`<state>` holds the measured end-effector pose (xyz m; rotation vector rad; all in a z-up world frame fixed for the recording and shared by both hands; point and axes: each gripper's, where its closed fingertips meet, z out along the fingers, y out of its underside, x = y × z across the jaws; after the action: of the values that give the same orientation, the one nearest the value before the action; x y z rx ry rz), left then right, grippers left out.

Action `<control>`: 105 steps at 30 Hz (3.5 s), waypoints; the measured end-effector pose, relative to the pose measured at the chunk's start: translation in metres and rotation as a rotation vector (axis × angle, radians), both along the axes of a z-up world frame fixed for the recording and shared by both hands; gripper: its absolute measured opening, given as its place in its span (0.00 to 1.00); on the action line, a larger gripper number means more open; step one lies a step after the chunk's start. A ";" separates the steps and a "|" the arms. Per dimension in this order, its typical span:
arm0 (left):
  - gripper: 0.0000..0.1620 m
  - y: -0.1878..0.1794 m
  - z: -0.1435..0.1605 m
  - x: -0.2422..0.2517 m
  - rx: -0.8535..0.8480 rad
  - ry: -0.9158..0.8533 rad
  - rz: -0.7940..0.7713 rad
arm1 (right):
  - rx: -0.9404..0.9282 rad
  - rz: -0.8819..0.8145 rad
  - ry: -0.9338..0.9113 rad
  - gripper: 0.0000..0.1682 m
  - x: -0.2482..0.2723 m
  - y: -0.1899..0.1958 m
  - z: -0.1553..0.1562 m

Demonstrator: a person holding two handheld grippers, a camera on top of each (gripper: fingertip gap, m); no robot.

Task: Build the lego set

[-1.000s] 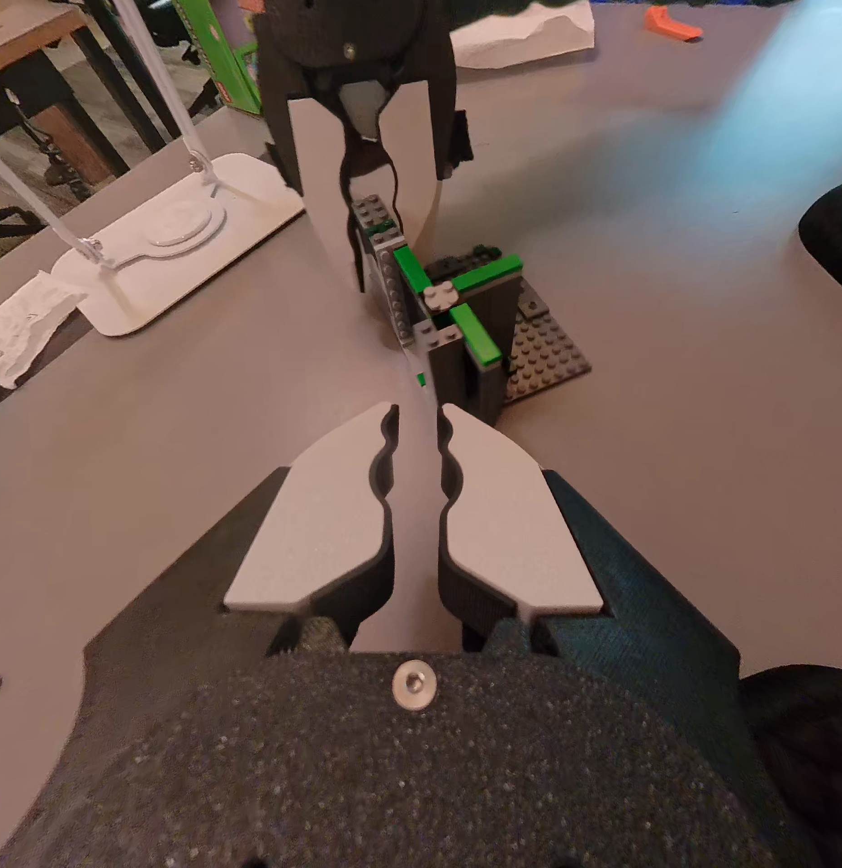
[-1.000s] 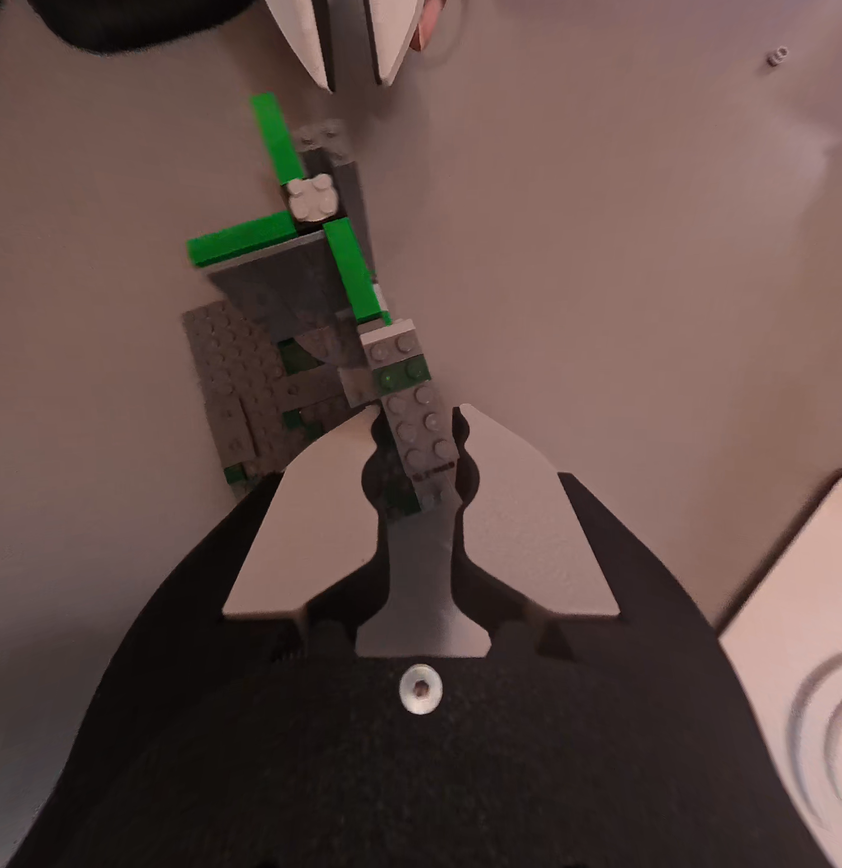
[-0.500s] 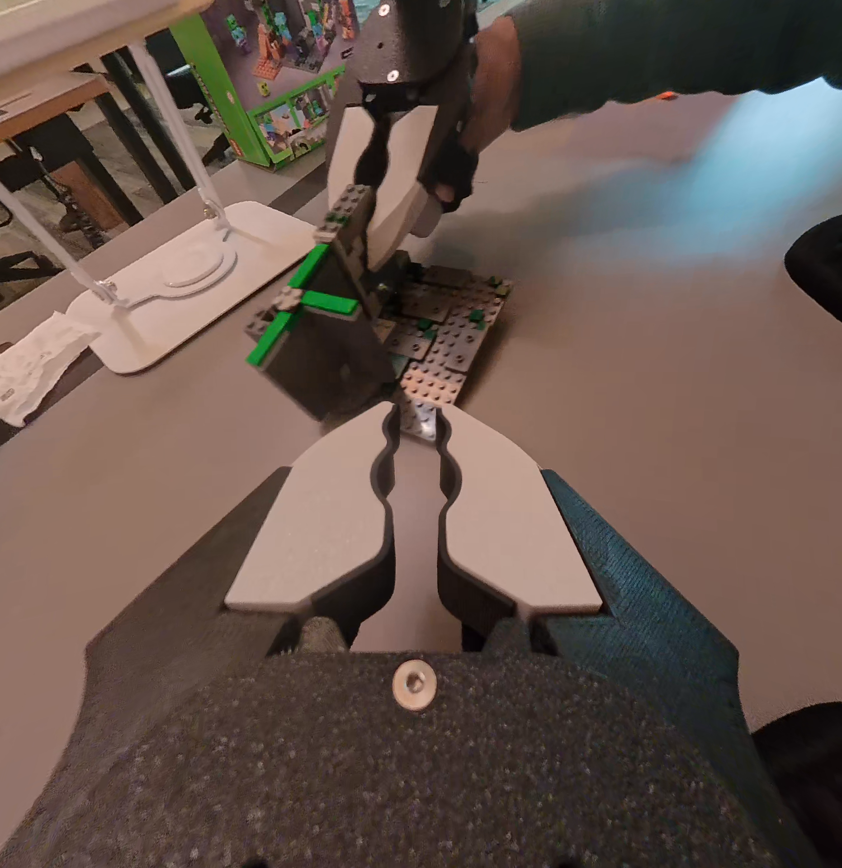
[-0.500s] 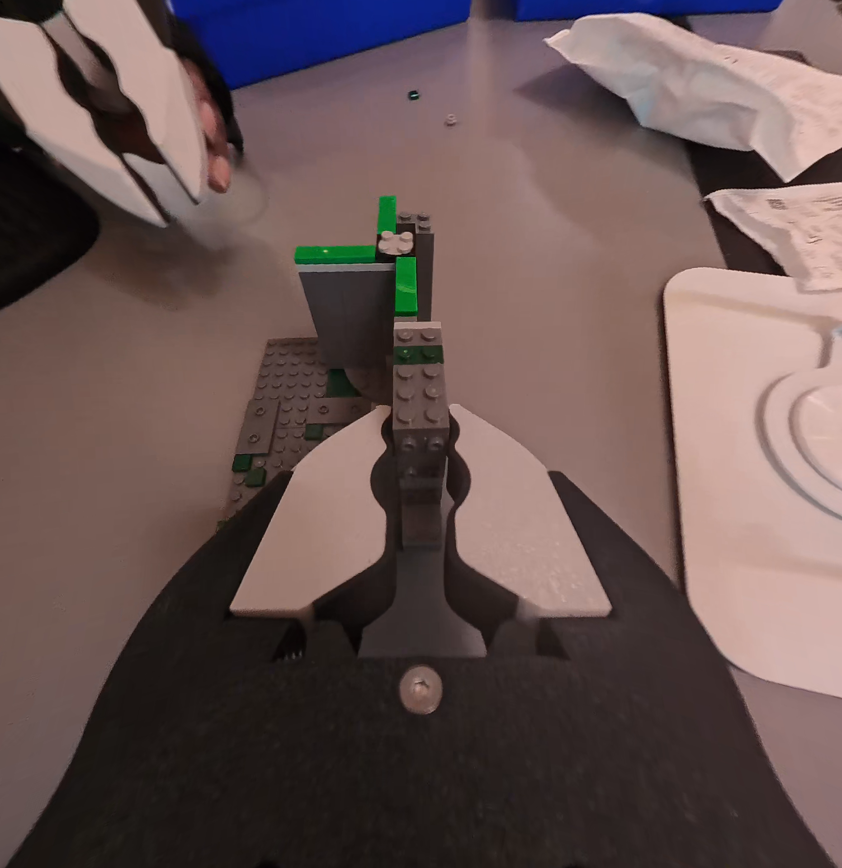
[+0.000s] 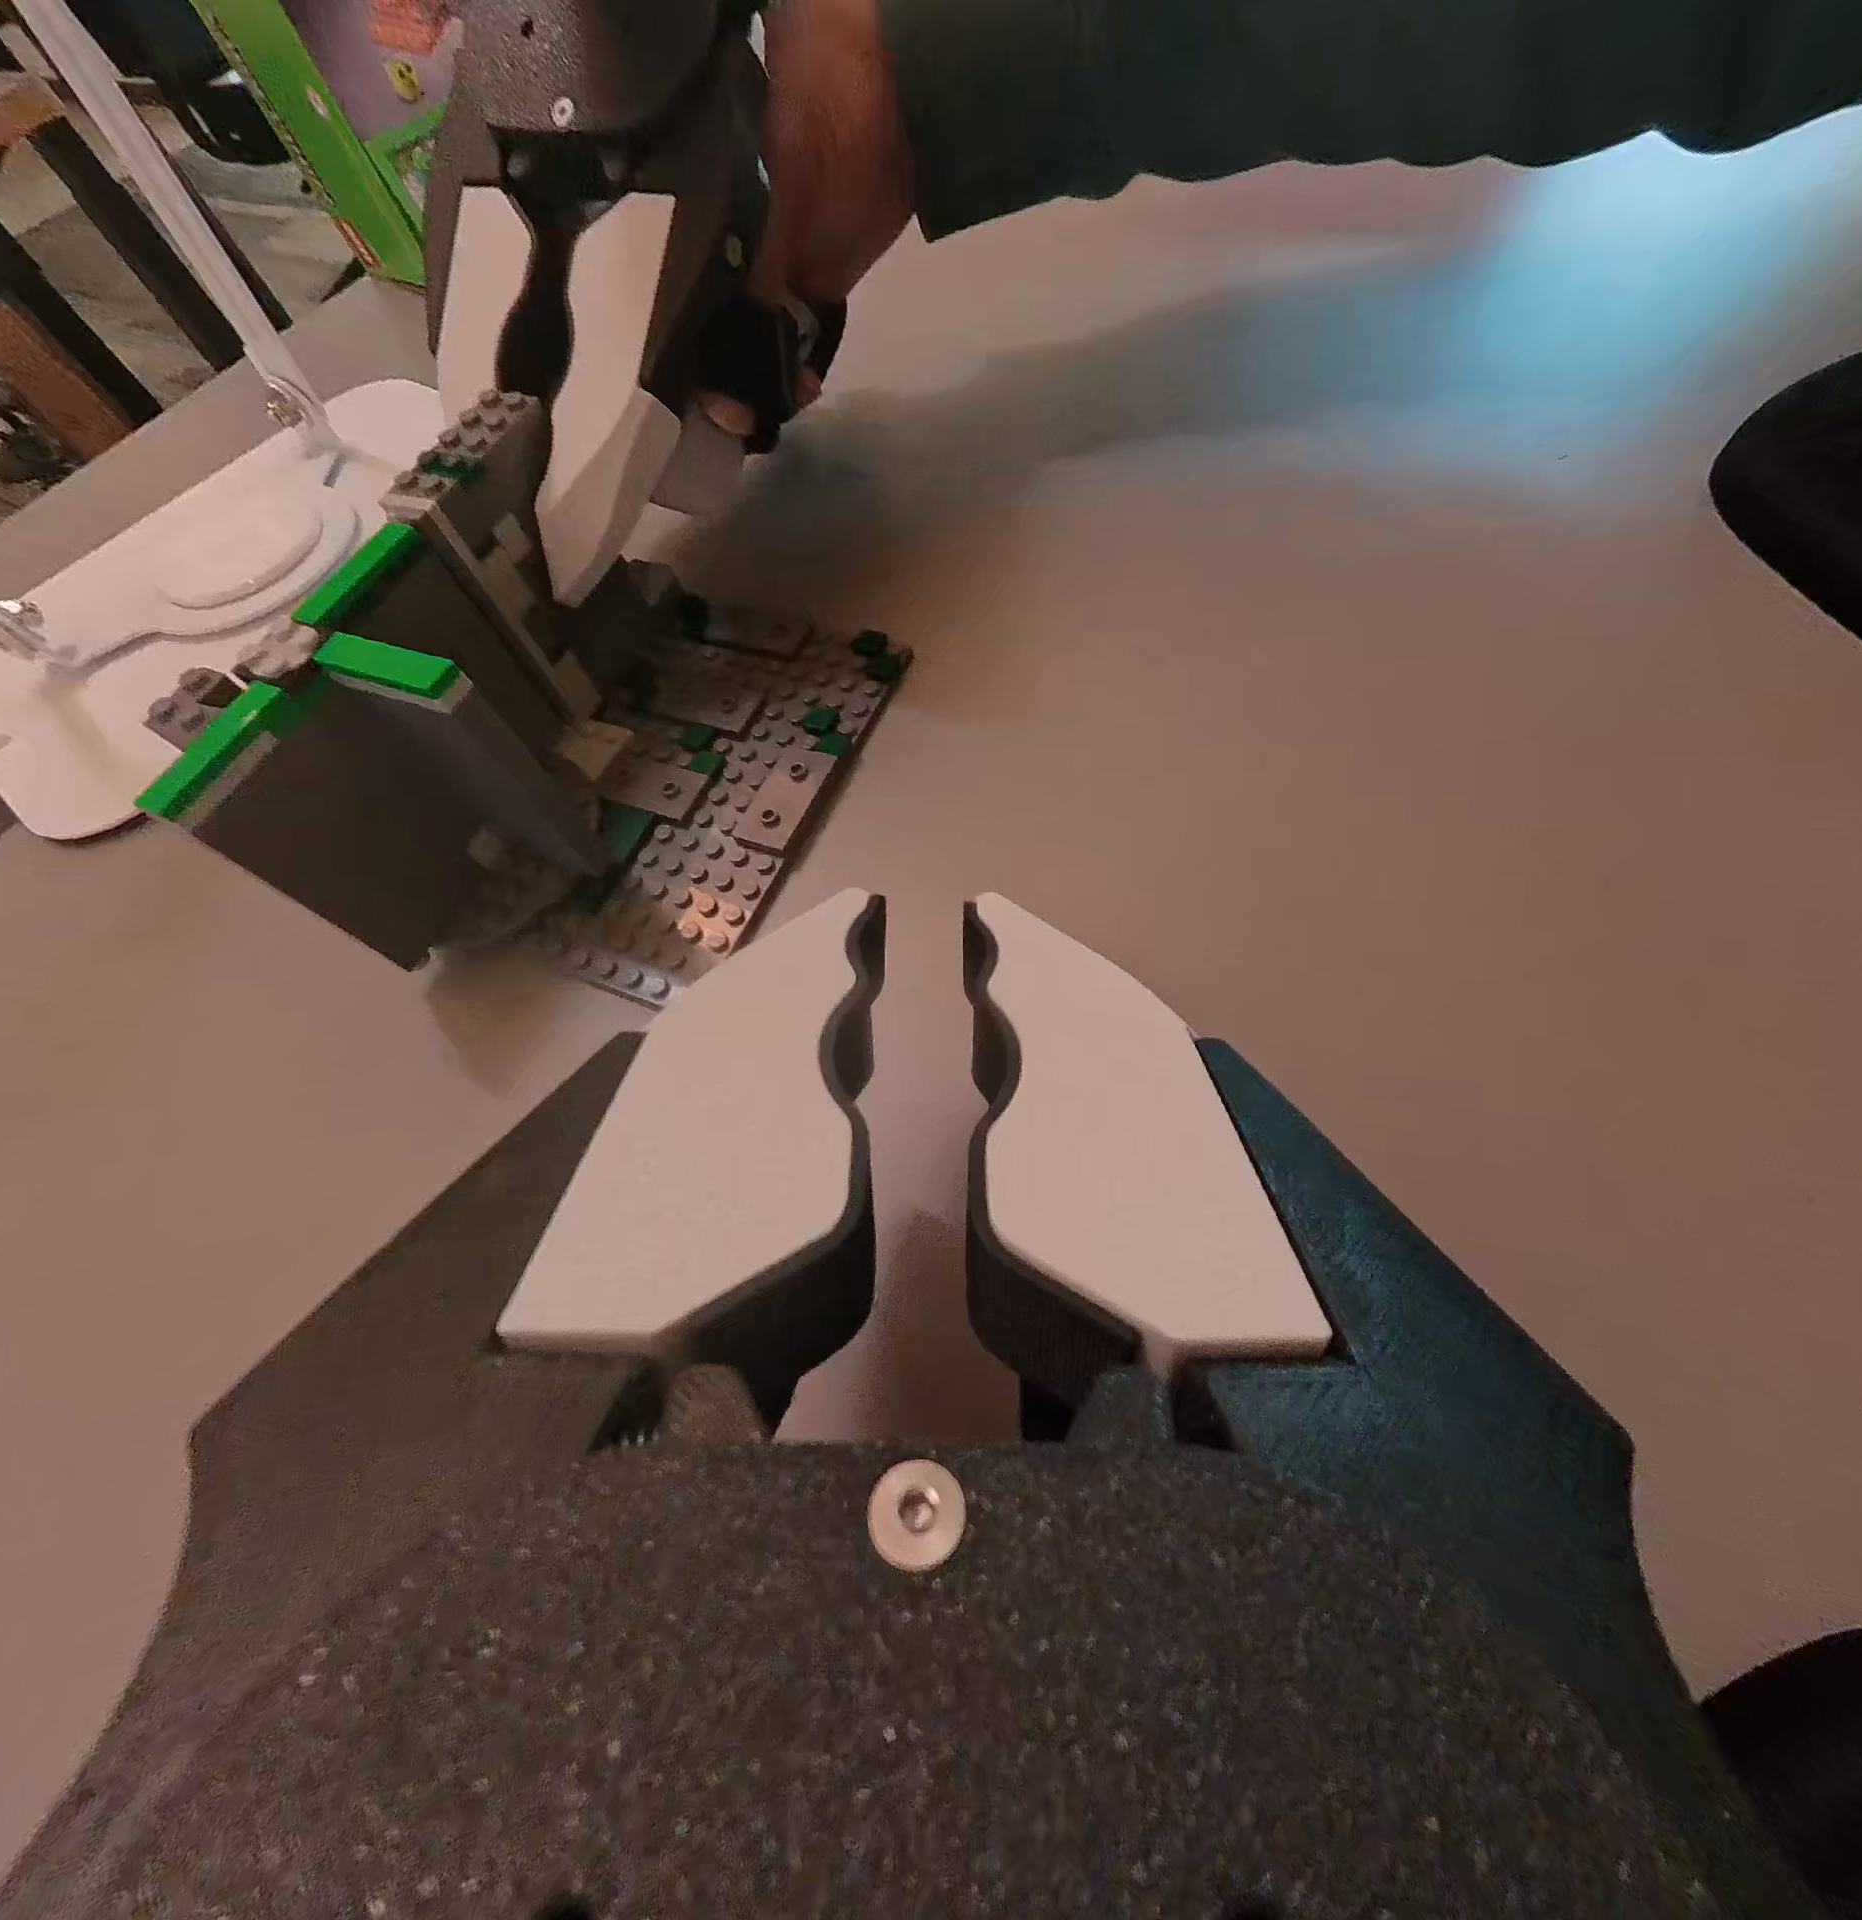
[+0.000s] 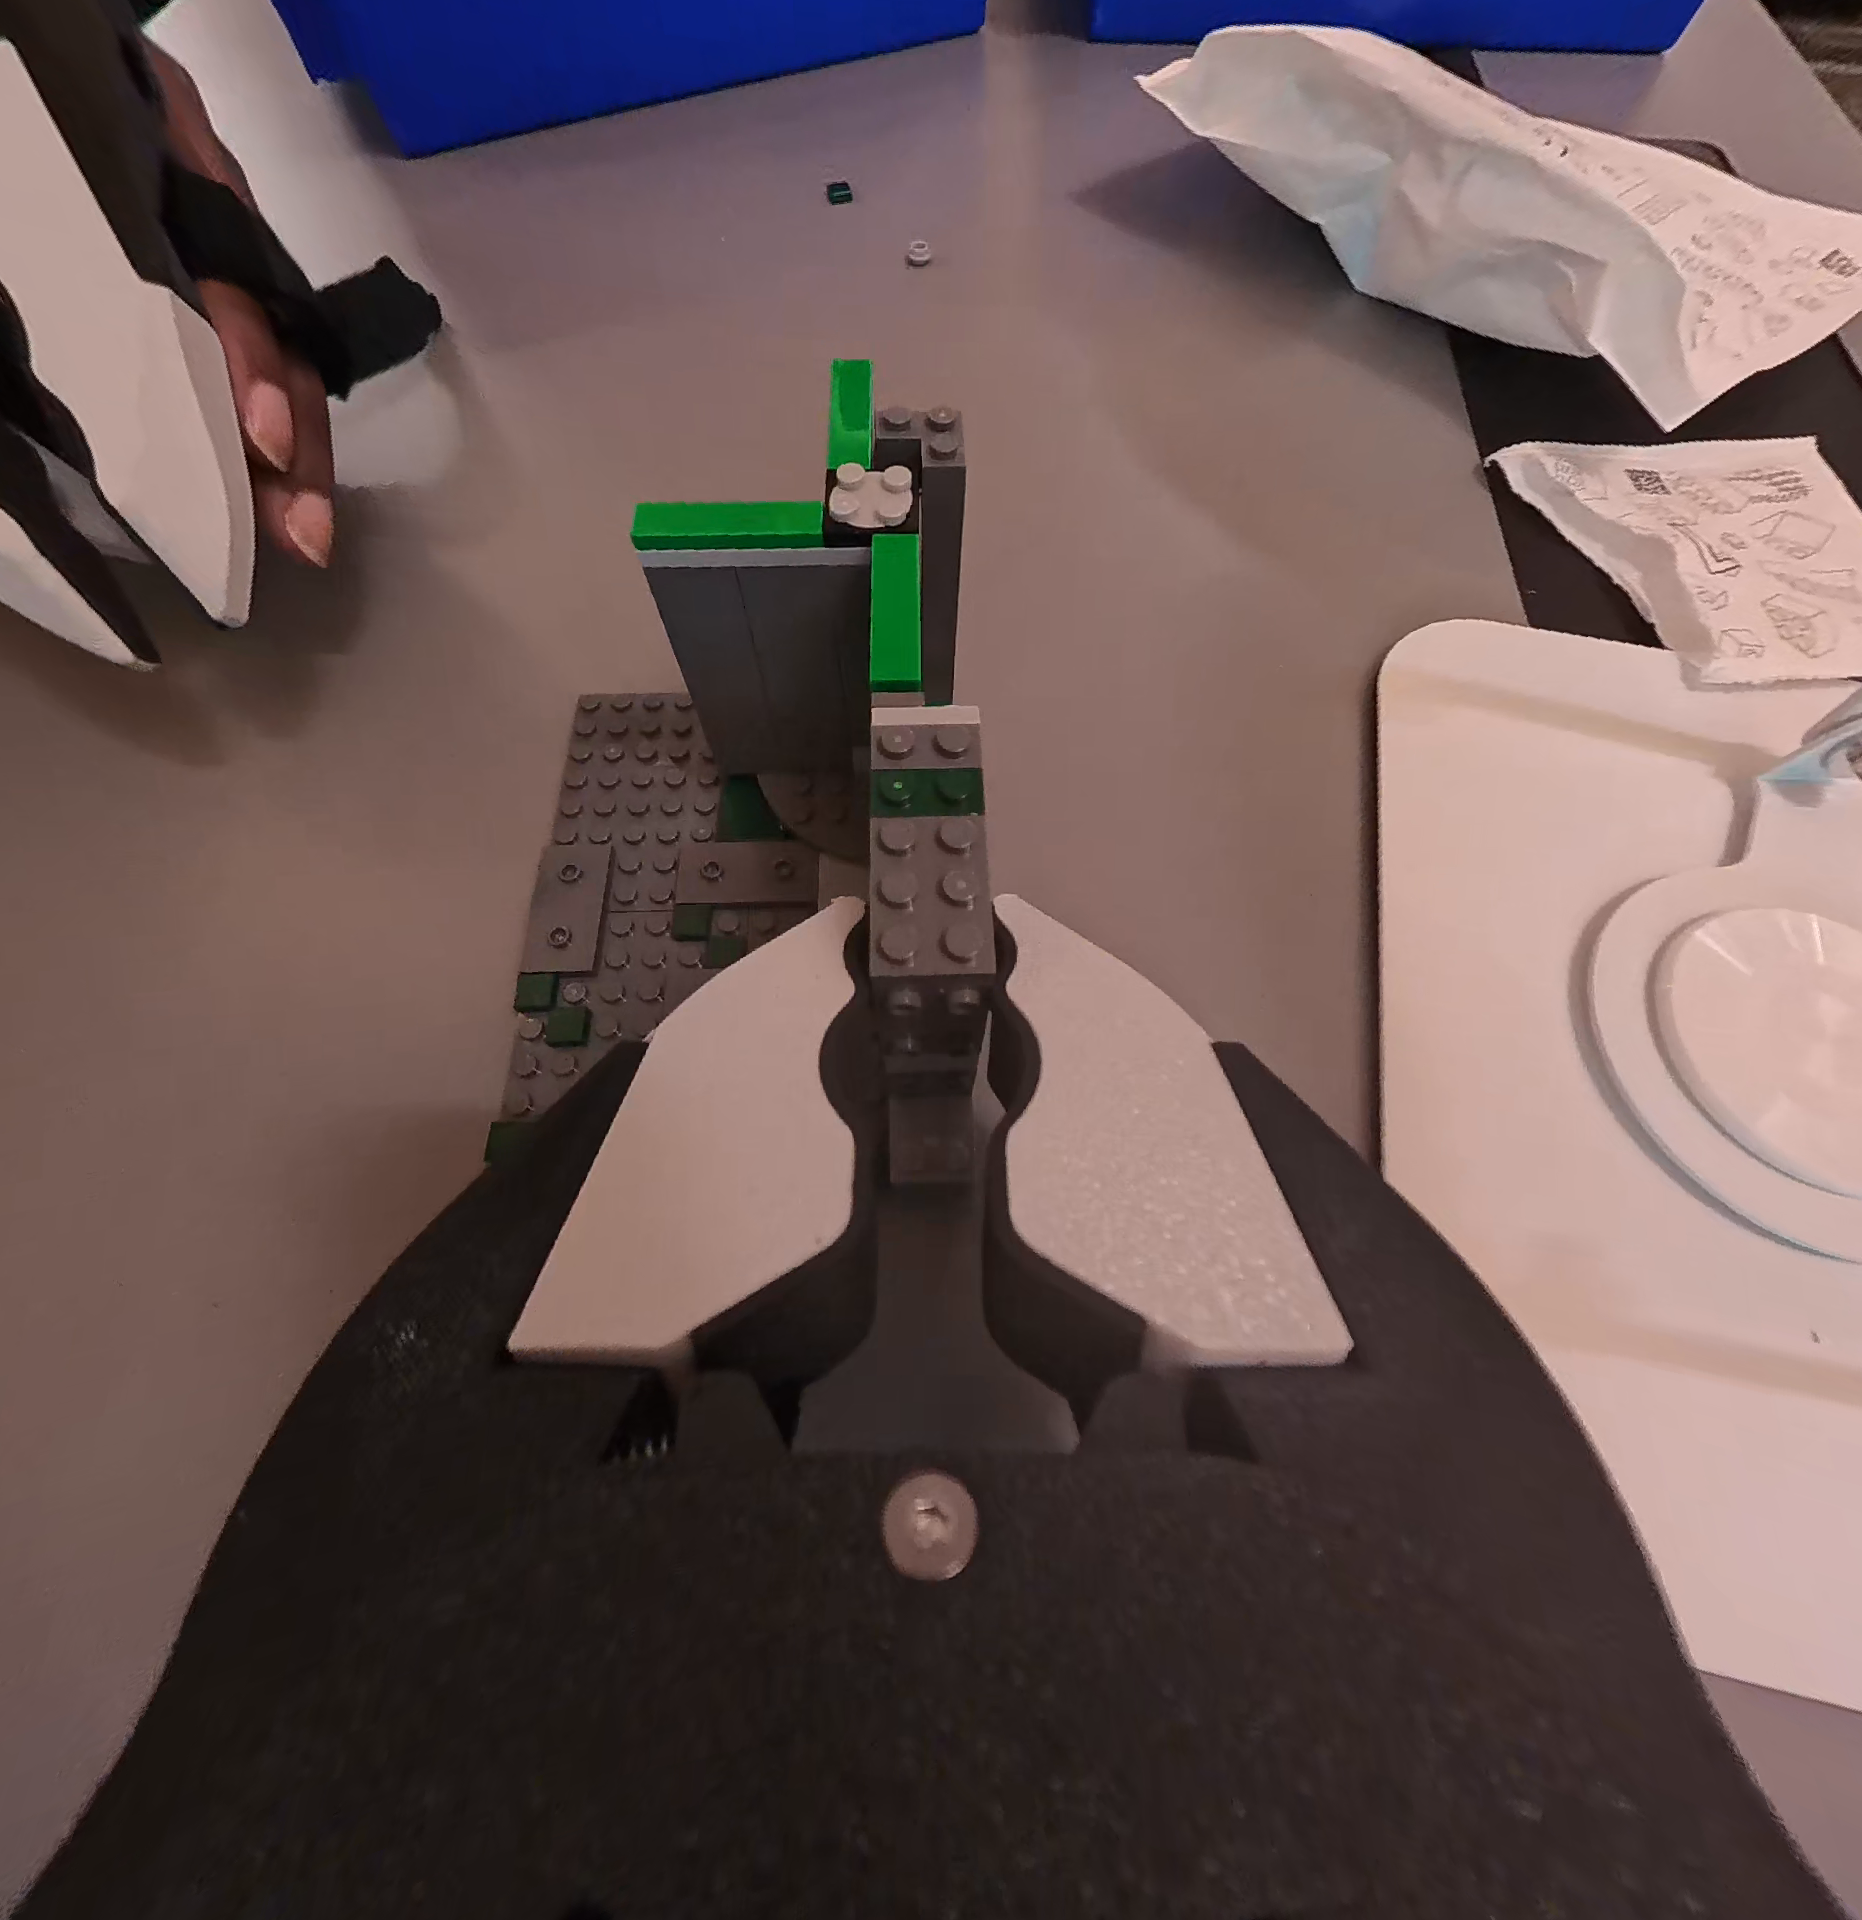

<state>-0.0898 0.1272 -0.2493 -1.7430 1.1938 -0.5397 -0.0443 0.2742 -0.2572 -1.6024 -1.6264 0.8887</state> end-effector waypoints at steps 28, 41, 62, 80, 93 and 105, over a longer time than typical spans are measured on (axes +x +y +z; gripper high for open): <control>0.00 0.091 0.066 -0.014 0.045 -0.233 0.372 | 0.042 -0.711 0.292 0.02 0.041 -0.056 0.092; 0.00 0.086 0.017 -0.033 0.081 -0.034 0.420 | 0.040 -0.784 0.148 0.00 0.031 -0.059 0.025; 0.00 0.013 -0.017 -0.017 -0.160 -0.026 0.705 | -0.037 -0.984 0.070 0.00 0.035 -0.125 0.005; 0.00 0.020 -0.024 -0.018 -0.150 -0.010 0.712 | -0.056 -0.985 0.062 0.00 0.034 -0.121 -0.005; 0.00 0.026 -0.020 -0.020 -0.128 0.003 0.720 | -0.060 -0.985 0.075 0.00 0.037 -0.120 -0.002; 0.00 0.045 0.001 -0.020 -0.071 -0.007 0.732 | -0.031 -0.978 0.093 0.00 0.039 -0.118 0.007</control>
<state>-0.1099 0.1720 -0.2481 -2.0686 0.4628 -0.1433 -0.0052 0.1563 -0.2503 -2.0159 -0.5899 0.4354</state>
